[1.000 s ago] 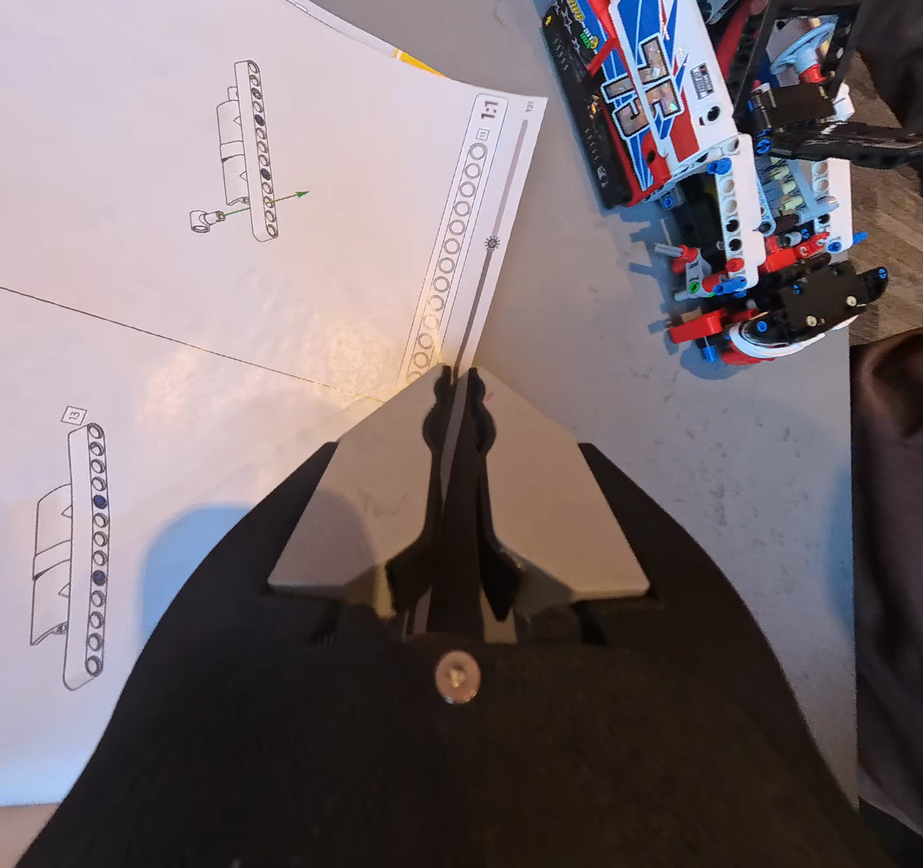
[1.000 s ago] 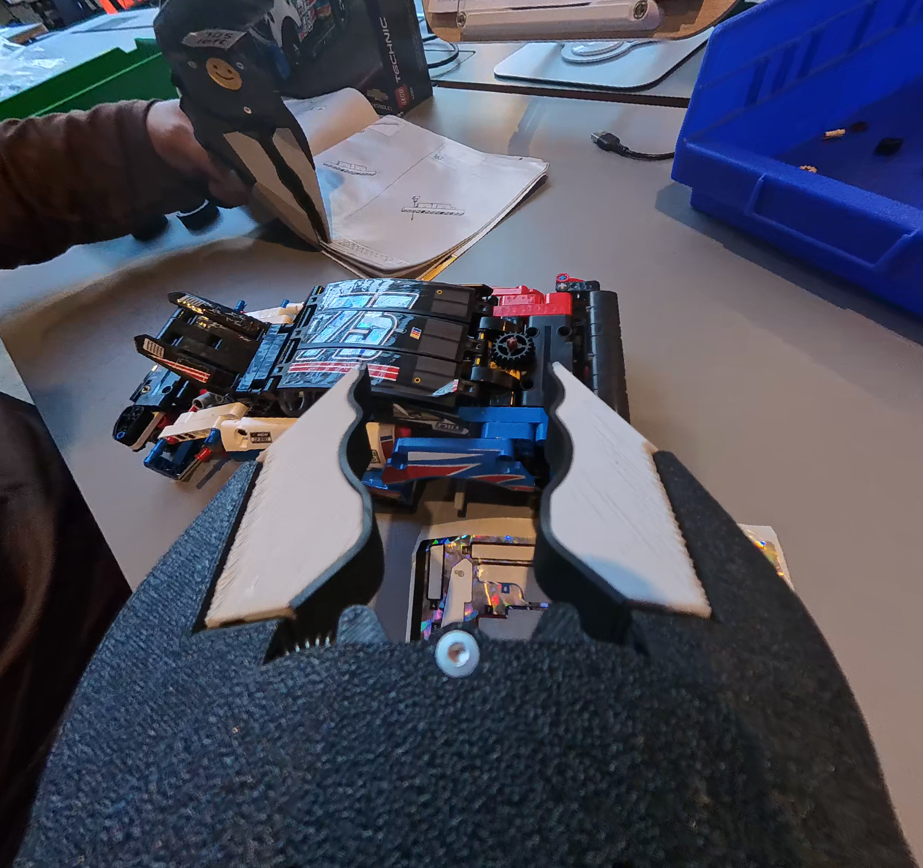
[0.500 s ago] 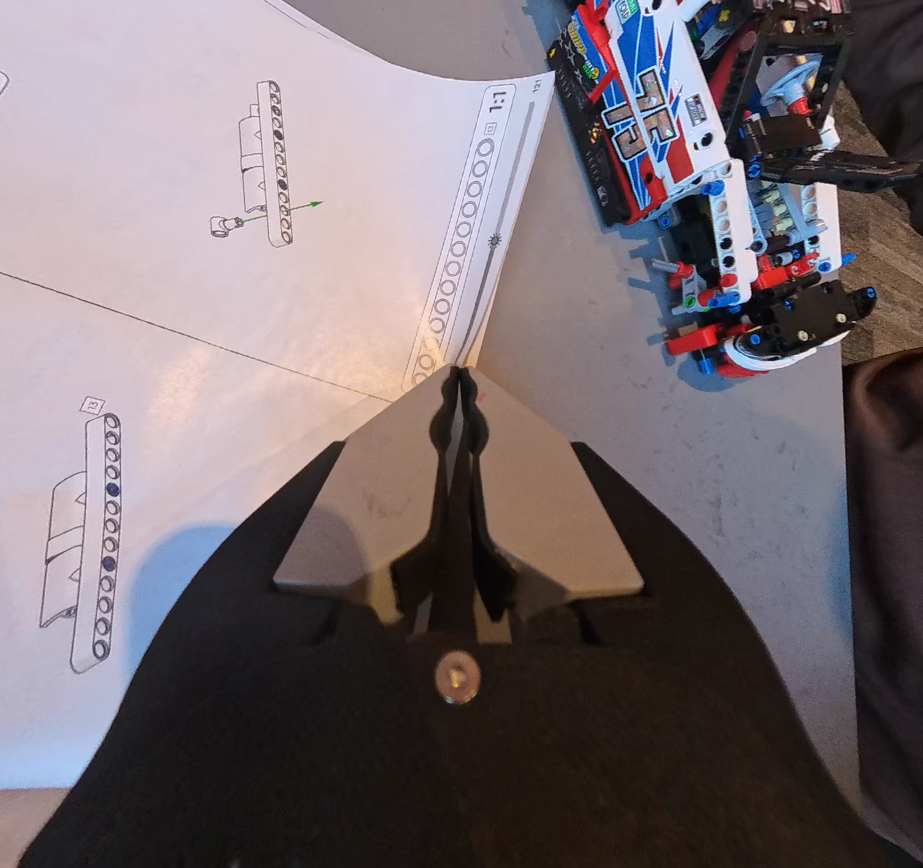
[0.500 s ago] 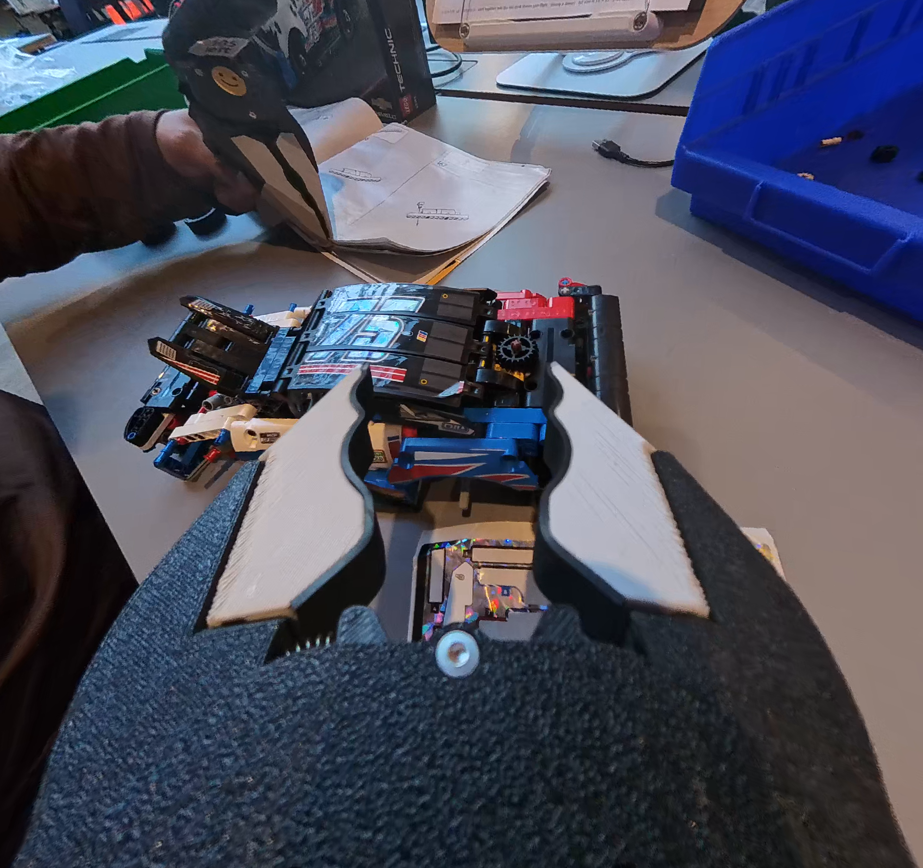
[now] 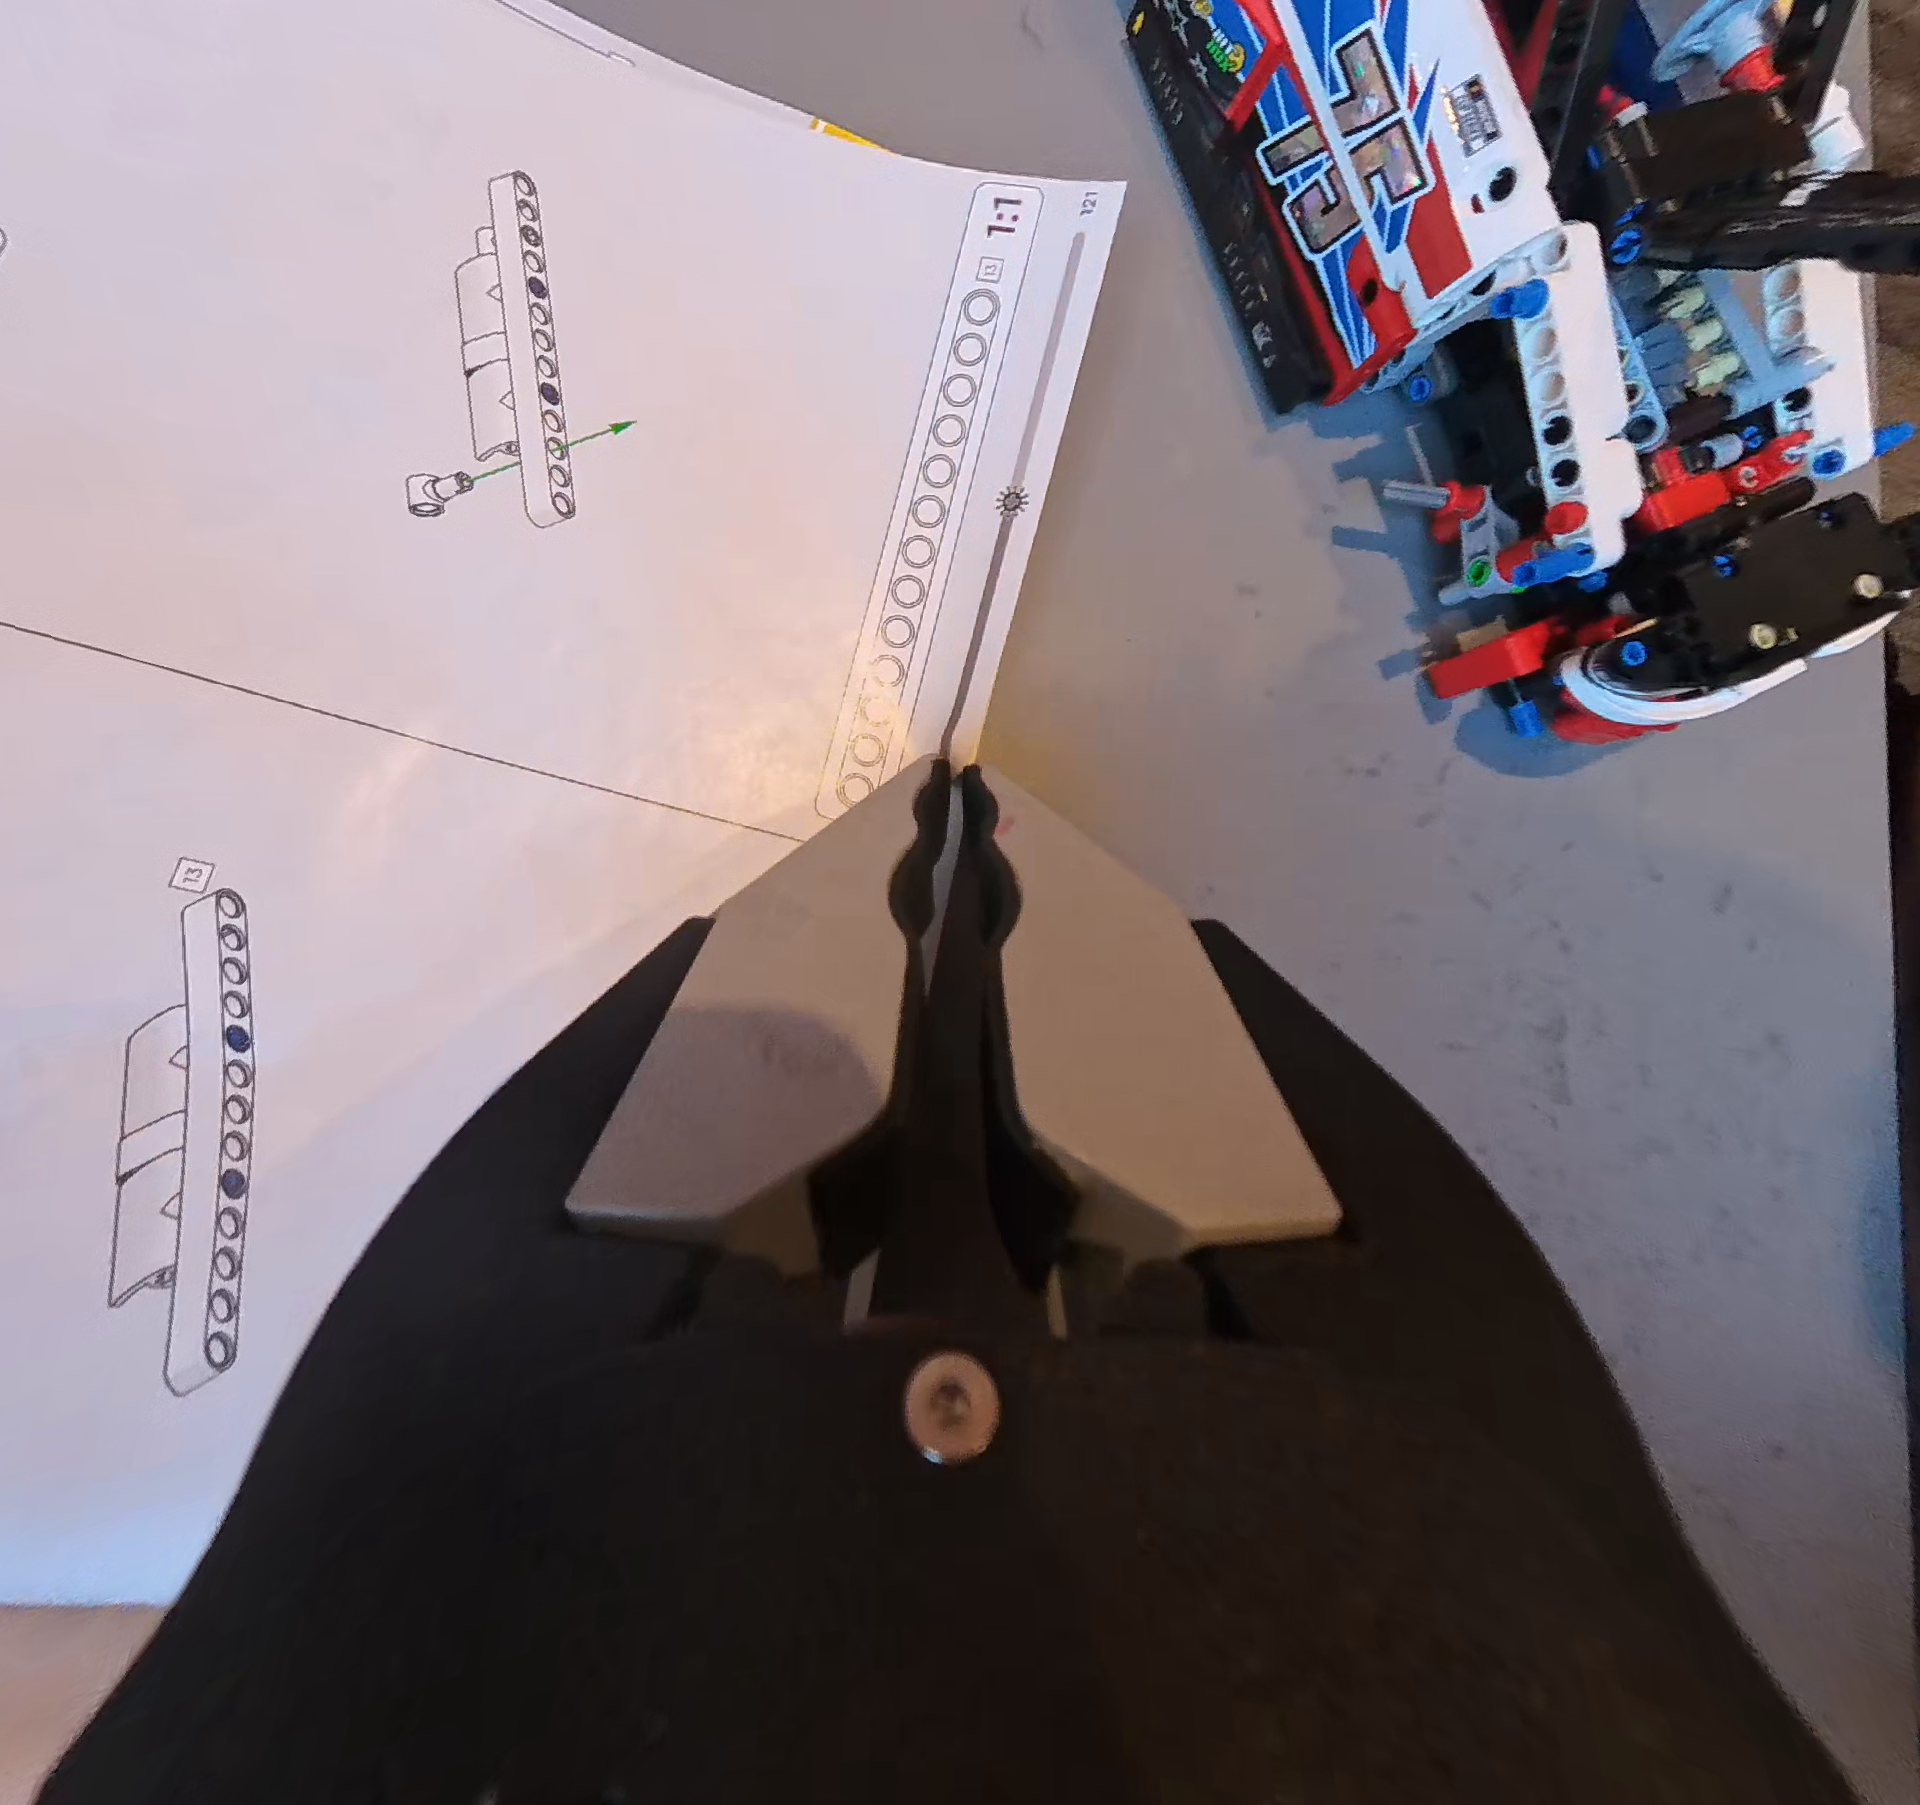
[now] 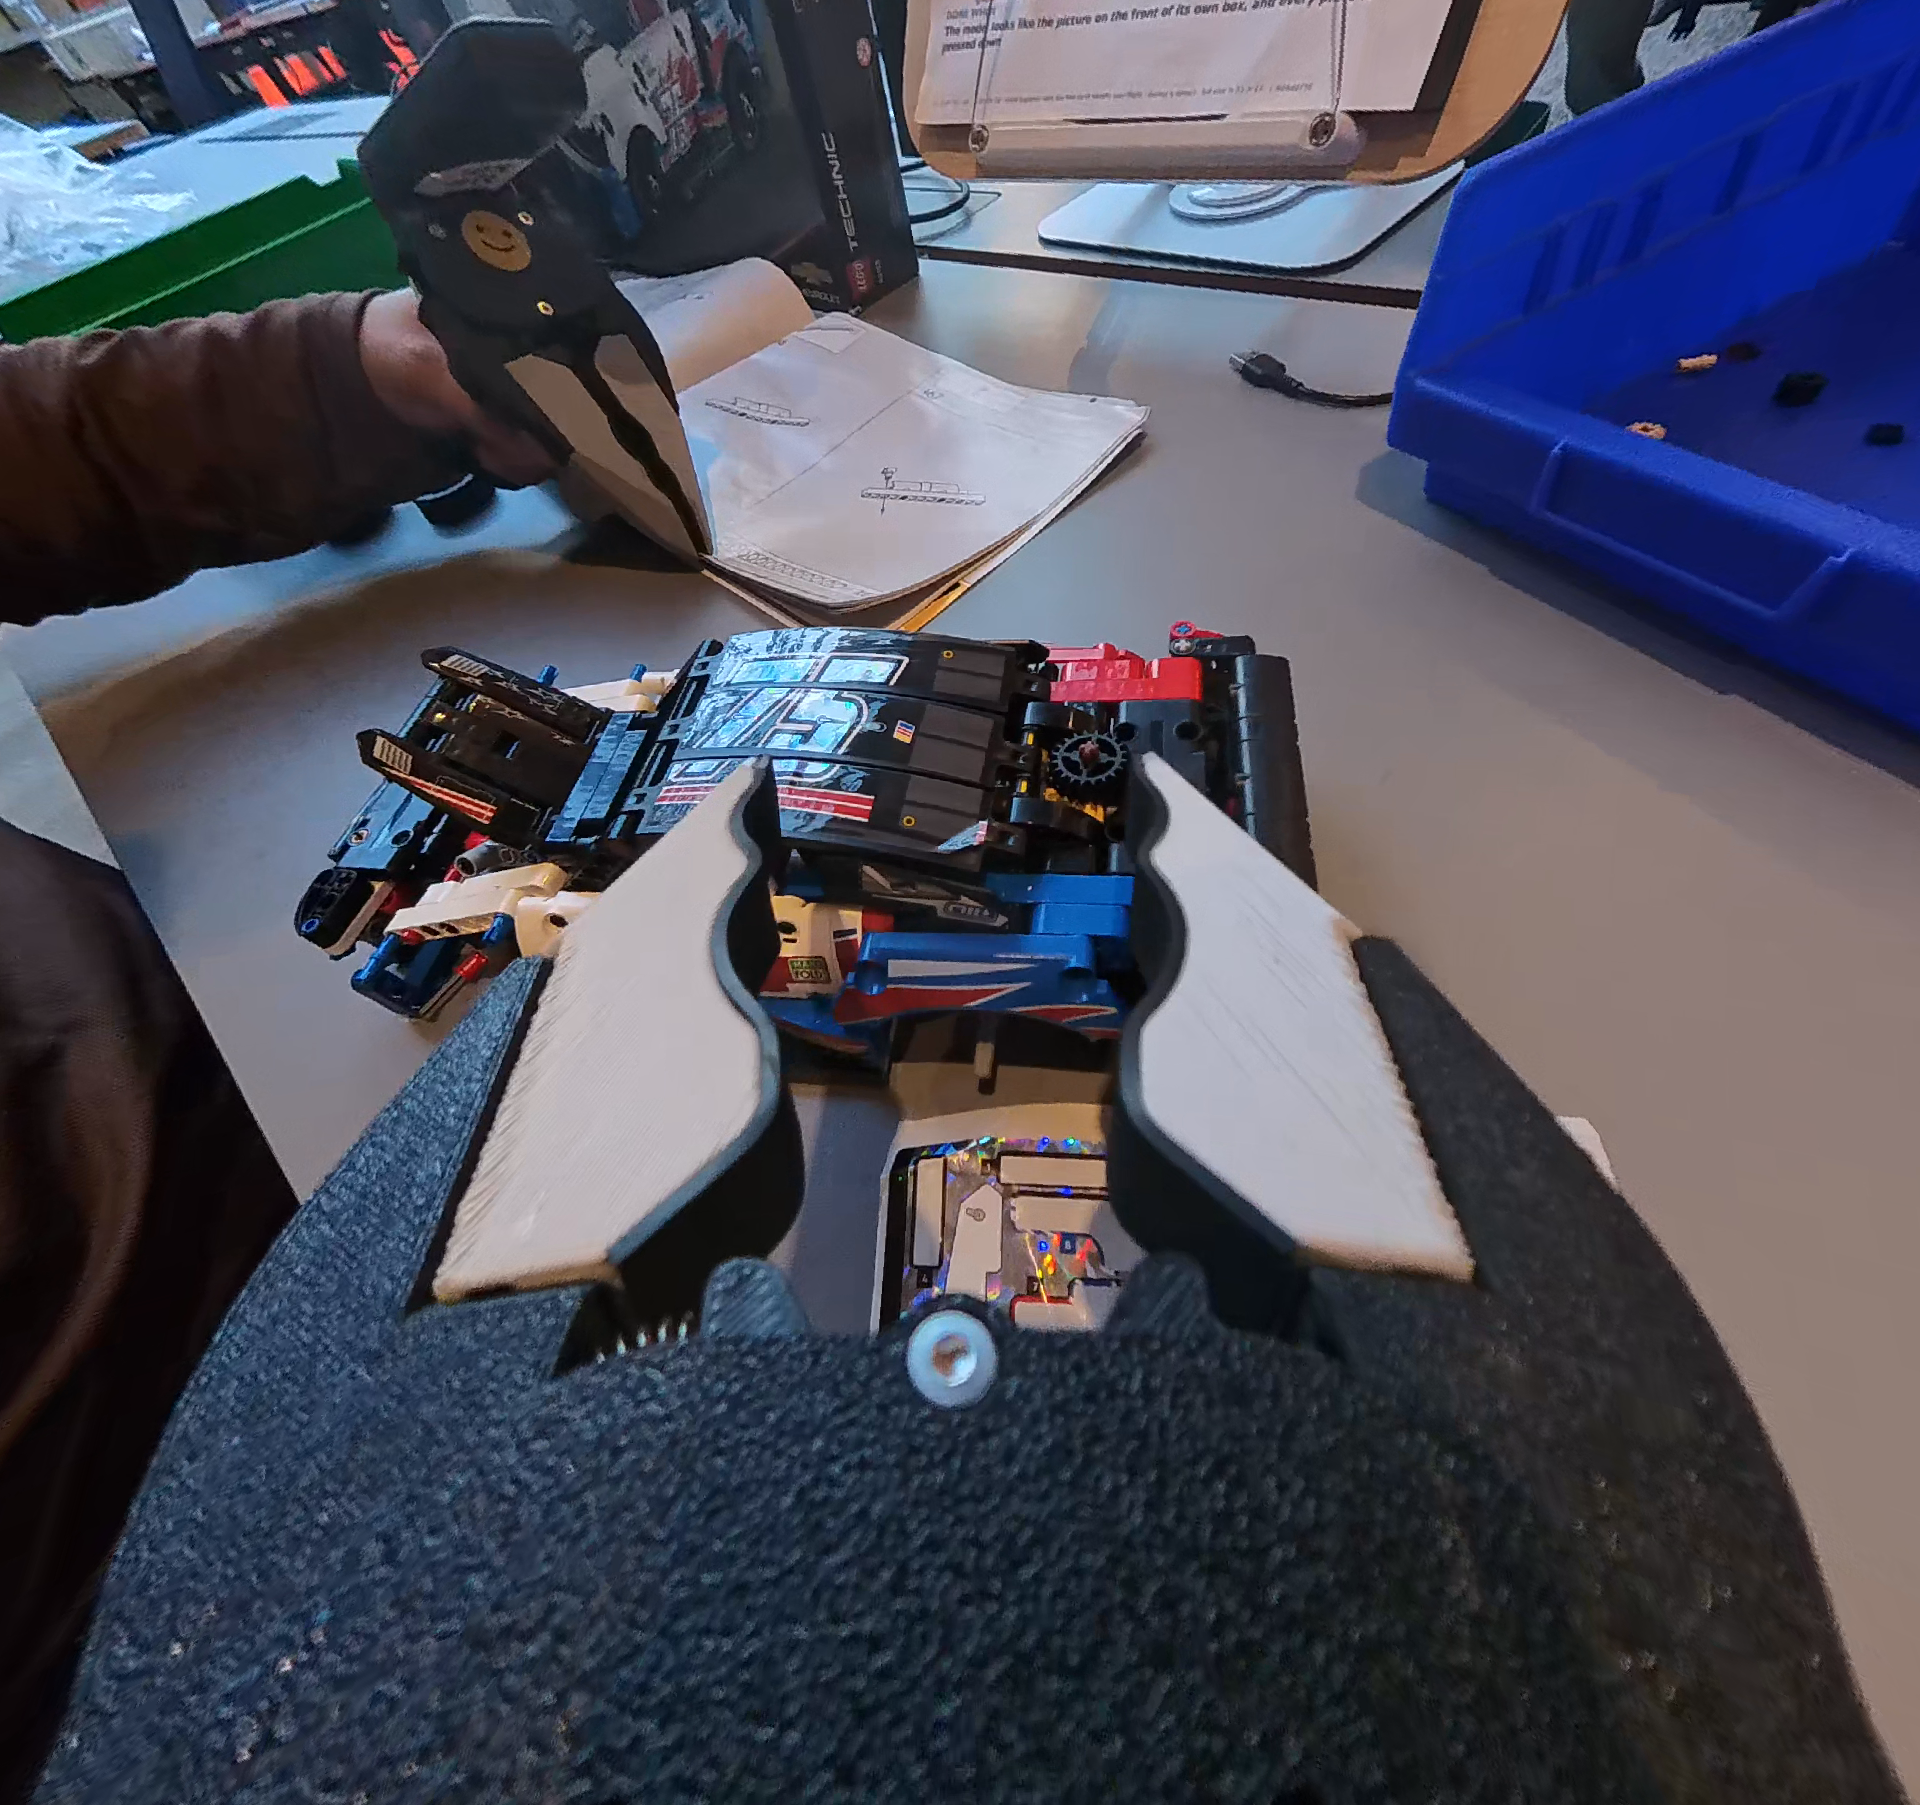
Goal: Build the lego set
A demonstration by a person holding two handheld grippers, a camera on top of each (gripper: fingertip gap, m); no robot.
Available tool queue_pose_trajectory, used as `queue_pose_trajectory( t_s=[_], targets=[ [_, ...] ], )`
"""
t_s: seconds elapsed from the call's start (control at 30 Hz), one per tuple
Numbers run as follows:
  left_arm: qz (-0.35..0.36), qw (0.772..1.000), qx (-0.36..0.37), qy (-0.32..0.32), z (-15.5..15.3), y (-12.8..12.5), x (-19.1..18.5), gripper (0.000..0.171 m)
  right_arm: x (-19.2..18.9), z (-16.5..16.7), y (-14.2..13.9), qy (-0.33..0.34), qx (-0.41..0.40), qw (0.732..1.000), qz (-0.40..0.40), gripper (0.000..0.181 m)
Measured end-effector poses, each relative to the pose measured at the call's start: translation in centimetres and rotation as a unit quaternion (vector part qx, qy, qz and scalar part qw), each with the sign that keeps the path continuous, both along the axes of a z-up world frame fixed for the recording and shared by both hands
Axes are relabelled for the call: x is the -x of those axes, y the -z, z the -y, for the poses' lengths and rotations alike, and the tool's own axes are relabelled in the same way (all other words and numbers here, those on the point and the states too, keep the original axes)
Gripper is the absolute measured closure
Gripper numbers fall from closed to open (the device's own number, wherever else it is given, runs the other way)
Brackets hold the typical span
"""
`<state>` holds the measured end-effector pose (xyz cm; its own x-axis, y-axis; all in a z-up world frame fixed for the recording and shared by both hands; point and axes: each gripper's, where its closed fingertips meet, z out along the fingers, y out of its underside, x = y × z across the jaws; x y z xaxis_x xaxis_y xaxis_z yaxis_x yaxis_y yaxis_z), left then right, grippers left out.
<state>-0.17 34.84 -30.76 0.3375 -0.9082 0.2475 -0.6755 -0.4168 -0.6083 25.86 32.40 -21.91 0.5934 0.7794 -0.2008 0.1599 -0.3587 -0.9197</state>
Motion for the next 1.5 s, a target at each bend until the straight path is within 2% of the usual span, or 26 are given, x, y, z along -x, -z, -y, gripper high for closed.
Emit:
queue_pose_trajectory(
  t_s=[0.4,0.7,0.9,1.27,1.37,1.5],
  targets=[
    [0.017,1.000,0.004,-0.011,-0.2,-0.3,0.1,0.171,0.3,-0.1,0.2,0.000,-0.001,1.000,-0.001,0.116],
    [-0.036,0.998,-0.052,0.012,0.0,0.2,0.0,0.171,-0.1,0.0,0.1,0.004,0.000,1.000,-0.003,0.116],
    [-0.025,0.999,-0.047,0.006,-0.1,0.1,0.0,0.171,0.1,-0.1,0.1,0.004,-0.001,1.000,-0.005,0.116],
    [0.027,0.998,-0.052,-0.038,-1.5,-2.2,0.3,0.171,0.2,0.2,0.0,0.004,-0.002,1.000,-0.010,0.116],
    [0.034,0.995,-0.076,-0.054,-2.1,-2.9,0.6,0.171,0.2,0.3,0.1,0.005,-0.003,1.000,-0.009,0.116],
    [0.072,0.984,-0.123,-0.104,-2.9,-5.4,1.7,0.171,0.1,0.7,0.1,0.006,-0.004,1.000,-0.010,0.116]
  ],
)
